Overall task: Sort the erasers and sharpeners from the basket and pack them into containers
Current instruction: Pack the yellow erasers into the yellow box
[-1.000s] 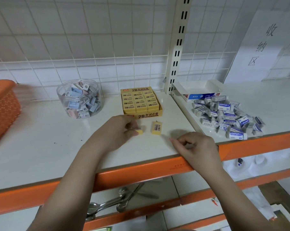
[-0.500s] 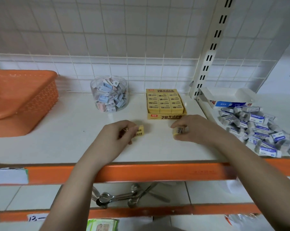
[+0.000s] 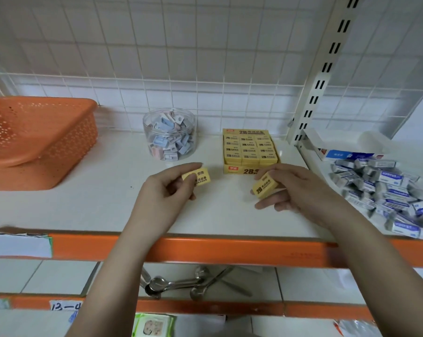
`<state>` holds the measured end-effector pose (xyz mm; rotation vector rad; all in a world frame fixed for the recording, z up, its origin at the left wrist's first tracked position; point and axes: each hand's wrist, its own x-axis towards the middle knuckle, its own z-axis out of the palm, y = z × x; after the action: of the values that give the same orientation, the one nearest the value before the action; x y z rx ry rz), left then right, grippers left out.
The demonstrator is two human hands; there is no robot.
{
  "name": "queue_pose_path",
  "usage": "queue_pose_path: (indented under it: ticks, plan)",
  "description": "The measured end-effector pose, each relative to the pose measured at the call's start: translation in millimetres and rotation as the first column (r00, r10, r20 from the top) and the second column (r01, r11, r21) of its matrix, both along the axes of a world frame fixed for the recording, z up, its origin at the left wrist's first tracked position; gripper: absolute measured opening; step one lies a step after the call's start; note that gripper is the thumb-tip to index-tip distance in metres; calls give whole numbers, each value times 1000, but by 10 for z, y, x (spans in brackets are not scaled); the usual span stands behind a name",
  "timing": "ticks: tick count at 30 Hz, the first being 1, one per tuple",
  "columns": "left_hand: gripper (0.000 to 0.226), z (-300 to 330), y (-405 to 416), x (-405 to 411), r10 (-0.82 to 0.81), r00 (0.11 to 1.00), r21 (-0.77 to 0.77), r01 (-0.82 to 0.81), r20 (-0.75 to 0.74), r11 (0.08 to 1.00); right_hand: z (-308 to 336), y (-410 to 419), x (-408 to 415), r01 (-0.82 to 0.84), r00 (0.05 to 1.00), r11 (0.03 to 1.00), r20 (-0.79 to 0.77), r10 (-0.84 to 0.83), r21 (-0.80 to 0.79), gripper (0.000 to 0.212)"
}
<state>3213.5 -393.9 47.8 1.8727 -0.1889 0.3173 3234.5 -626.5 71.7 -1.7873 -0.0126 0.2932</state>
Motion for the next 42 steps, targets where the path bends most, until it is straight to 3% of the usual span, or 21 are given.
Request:
queue_pose_path:
  ticks: [2,5,13,18,22,29,34,42]
  plan:
    - [32,32,-18,-21,-14,1000,-62,13,-9,998,26,20,-57,8,995,980,-97,12,199,32]
    - [39,34,-37,-33,-46,999,-101,45,-12,994,34,40,-100,1,993,940,-114,40,341,27]
    - [40,28,-40,-25,-15,999,-27,14,-38,1000,-24,50,-123,-78,997,953,13,77,292,21]
    - [36,56,-24,-35,18,998,41,-15,-60,999,45,17,128,4,977,1000,214,2,-27,23]
    - [33,58,-26,-26,14,999,38,-12,-49,999,35,36,484,94,980,994,182,-84,-50,24]
    - [32,52,-58,24,6,999,48,-4,-35,999,-20,162,887,102,972,891,236,6,-442,13]
    - [34,20,-42,63,15,999,52,-12,-44,999,-52,188,968,118,972,857,236,4,-501,13]
    - [37,3,-65,124,-9,997,69,14,-73,998,61,203,1074,-10,981,794,147,125,-608,7]
